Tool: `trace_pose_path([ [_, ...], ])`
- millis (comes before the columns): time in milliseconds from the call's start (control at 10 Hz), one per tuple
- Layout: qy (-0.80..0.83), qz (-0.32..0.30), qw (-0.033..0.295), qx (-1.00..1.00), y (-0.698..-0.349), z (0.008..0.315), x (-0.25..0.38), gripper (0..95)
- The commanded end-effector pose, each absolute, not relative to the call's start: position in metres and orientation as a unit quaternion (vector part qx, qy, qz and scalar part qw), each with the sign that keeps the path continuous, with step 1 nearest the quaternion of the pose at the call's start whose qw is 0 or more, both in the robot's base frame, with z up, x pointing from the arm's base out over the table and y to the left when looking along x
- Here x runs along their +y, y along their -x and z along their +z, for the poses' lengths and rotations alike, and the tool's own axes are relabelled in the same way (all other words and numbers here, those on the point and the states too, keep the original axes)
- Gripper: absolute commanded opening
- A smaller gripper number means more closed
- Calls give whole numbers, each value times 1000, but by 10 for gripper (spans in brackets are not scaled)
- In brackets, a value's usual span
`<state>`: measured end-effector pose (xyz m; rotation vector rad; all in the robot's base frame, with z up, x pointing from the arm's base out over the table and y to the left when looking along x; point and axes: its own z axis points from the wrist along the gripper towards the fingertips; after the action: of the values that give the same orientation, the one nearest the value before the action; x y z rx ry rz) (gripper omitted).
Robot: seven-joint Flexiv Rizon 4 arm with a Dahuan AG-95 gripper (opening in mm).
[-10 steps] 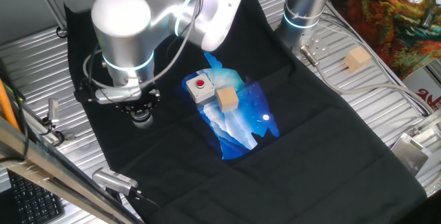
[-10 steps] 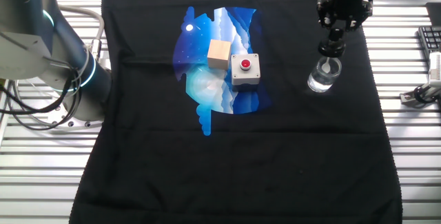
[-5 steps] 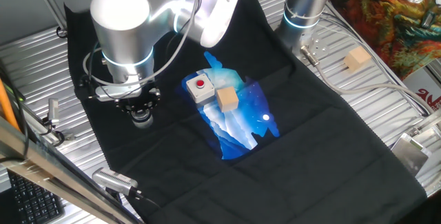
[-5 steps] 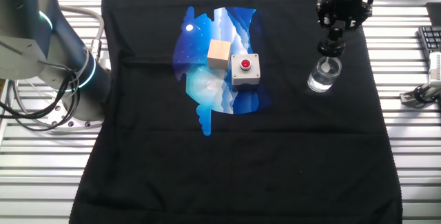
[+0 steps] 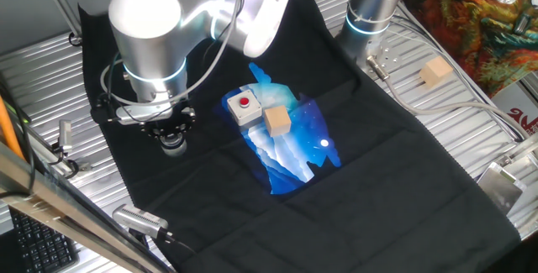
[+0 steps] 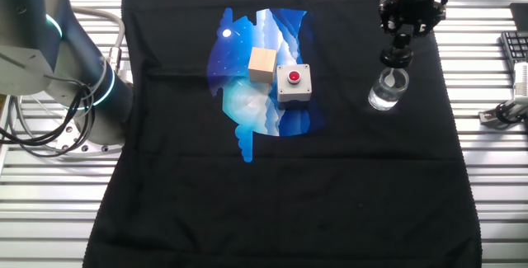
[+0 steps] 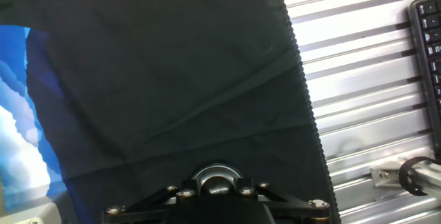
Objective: Screw the lid onto the jar
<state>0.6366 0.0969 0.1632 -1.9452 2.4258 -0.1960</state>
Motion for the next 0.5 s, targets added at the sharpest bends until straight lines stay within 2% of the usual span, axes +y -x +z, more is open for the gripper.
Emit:
trace_pose_path([
  [100, 622, -62, 15, 780, -637, 163, 97, 0],
  [500, 621, -63, 16, 781, -637, 163, 97, 0],
])
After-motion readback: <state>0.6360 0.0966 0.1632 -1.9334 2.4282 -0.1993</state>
